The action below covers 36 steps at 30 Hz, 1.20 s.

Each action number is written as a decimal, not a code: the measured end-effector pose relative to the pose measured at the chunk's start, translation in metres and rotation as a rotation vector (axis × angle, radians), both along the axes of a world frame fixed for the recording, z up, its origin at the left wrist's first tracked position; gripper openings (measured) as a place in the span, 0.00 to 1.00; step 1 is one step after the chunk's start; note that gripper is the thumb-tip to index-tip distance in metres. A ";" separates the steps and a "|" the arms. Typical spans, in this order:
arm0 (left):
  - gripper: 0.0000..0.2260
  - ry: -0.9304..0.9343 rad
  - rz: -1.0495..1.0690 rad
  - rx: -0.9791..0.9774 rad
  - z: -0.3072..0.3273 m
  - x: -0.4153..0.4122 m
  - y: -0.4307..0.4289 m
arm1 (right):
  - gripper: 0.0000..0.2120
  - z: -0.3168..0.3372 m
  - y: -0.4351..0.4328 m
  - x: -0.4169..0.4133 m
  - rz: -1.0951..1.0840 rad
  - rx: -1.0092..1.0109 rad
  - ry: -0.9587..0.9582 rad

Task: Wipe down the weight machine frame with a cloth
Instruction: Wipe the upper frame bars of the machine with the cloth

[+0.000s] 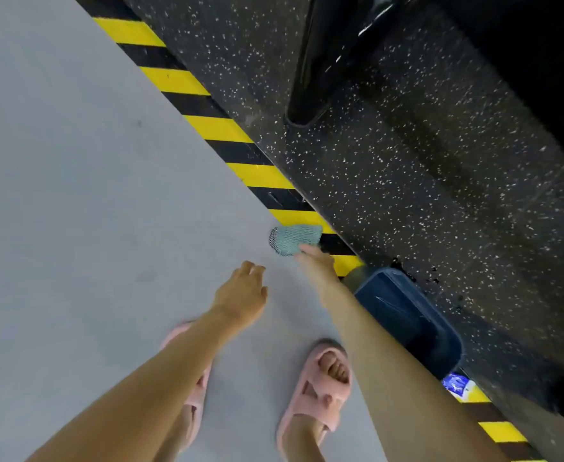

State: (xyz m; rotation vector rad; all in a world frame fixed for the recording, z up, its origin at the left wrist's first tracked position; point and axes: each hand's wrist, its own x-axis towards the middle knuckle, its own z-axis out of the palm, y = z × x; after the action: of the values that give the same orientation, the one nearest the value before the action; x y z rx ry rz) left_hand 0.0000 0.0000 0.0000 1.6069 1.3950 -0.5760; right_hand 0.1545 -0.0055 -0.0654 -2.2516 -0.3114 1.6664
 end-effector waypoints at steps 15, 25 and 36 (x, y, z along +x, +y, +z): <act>0.11 -0.070 0.683 -0.187 -0.024 -0.021 0.004 | 0.24 0.044 0.016 -0.006 -0.352 0.052 0.452; 0.13 -0.417 1.648 -0.491 0.214 0.016 0.022 | 0.15 0.280 -0.006 -0.028 0.078 0.060 0.399; 0.15 -0.639 1.152 -0.590 0.496 -0.002 0.050 | 0.02 0.571 -0.021 -0.019 -0.215 0.188 0.279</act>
State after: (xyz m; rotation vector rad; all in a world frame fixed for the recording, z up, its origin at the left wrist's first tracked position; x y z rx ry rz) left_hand -0.0017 0.0498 0.4964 0.2928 1.2252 0.2163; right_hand 0.1352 -0.0268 0.5056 -1.8194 -0.1449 1.7285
